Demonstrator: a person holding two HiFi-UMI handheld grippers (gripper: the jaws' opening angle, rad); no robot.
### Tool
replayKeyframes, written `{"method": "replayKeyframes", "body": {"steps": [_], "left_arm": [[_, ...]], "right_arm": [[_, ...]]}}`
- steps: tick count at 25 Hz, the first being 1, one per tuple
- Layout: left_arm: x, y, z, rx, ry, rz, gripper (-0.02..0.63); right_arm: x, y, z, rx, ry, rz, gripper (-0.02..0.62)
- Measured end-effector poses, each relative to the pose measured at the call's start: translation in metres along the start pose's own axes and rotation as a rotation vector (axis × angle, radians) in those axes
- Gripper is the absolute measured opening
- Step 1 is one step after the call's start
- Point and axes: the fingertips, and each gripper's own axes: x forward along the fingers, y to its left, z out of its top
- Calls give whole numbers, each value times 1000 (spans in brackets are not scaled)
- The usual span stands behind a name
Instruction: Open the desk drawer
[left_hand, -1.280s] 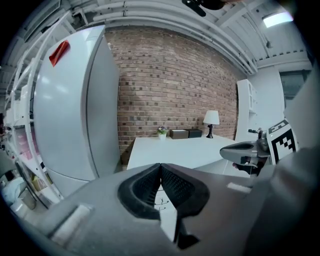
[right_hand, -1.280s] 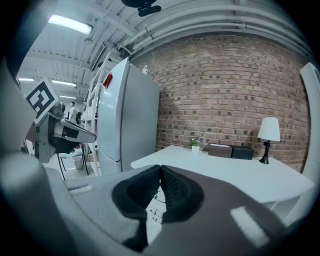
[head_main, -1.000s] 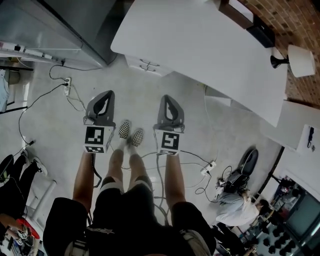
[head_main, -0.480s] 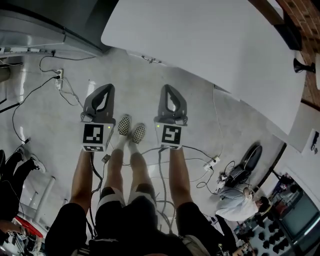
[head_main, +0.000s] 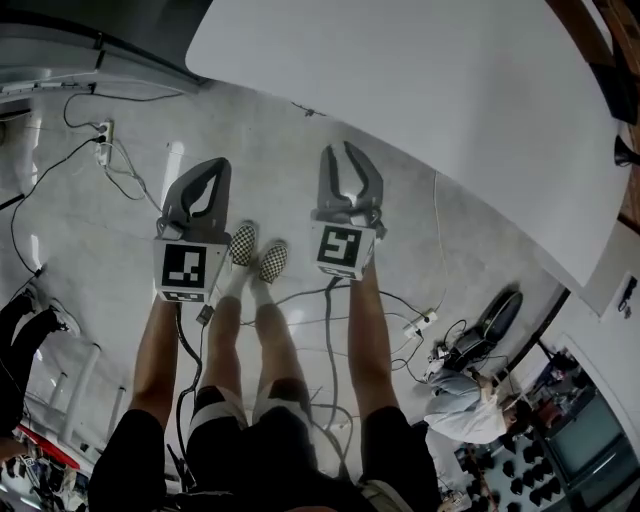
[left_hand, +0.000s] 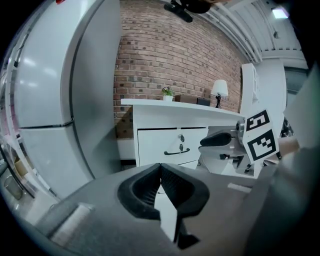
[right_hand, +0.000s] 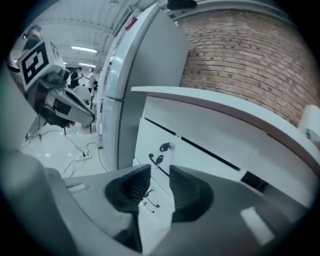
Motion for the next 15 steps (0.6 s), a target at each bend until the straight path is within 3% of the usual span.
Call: {"method": "replayKeyframes", "body": {"steps": [1,7,15], "left_arm": [[1,1,-3,-3,5,1,11],[3,3,-17,-19,37,3,11],[0,19,-28,-35,51,23,11]], "right_arm": [[5,1,-3,-45,28,-2,130],[37,6,-12,-448,196,-43,158],[76,9,-26,-658,255,-74,175]]}}
